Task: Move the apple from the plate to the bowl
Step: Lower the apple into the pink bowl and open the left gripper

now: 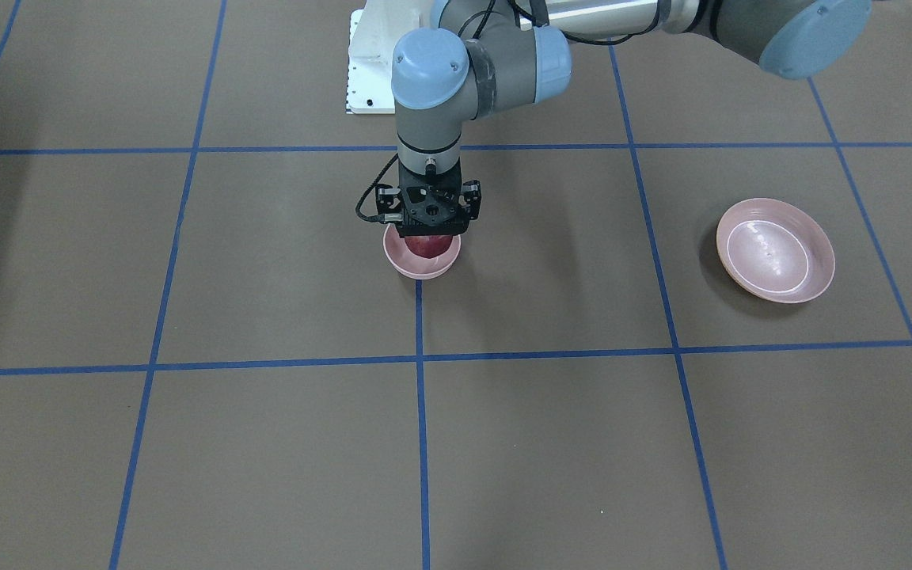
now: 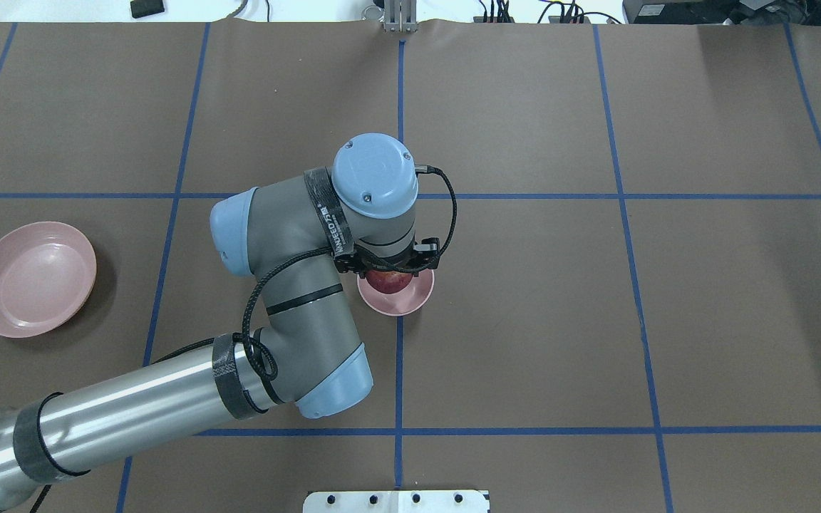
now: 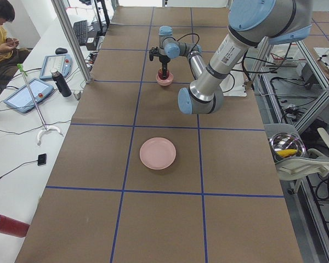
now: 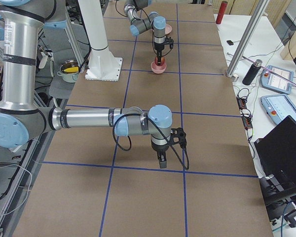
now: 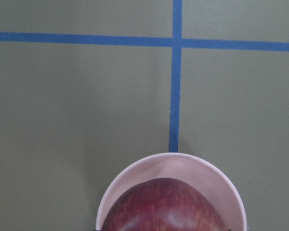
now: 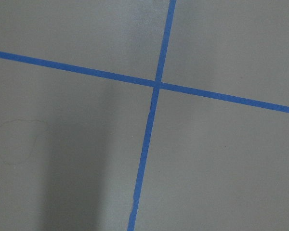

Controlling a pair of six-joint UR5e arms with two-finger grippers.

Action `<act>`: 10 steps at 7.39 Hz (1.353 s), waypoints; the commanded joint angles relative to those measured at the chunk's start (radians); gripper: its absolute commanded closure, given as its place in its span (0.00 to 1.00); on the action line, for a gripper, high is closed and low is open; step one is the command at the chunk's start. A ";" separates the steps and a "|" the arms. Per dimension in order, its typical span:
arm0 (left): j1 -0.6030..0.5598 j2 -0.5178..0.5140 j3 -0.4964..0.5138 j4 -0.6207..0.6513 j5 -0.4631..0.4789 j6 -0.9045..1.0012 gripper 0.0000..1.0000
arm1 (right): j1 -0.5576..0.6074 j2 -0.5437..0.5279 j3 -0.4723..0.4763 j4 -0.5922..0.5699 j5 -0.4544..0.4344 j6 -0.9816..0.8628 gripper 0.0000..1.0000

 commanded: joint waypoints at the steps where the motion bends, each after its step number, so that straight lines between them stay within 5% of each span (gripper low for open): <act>1: 0.006 -0.007 0.061 -0.064 0.001 0.000 0.32 | 0.000 0.000 -0.001 0.000 0.000 0.000 0.00; 5: 0.010 -0.006 0.077 -0.089 0.003 0.003 0.03 | 0.000 0.000 -0.001 0.000 0.000 0.000 0.00; 8: 0.006 -0.003 0.019 -0.075 0.004 0.008 0.03 | 0.000 0.000 -0.001 0.002 0.000 0.000 0.00; 10: -0.037 0.057 -0.155 0.036 -0.004 0.017 0.03 | 0.000 0.000 -0.001 0.000 0.000 0.000 0.00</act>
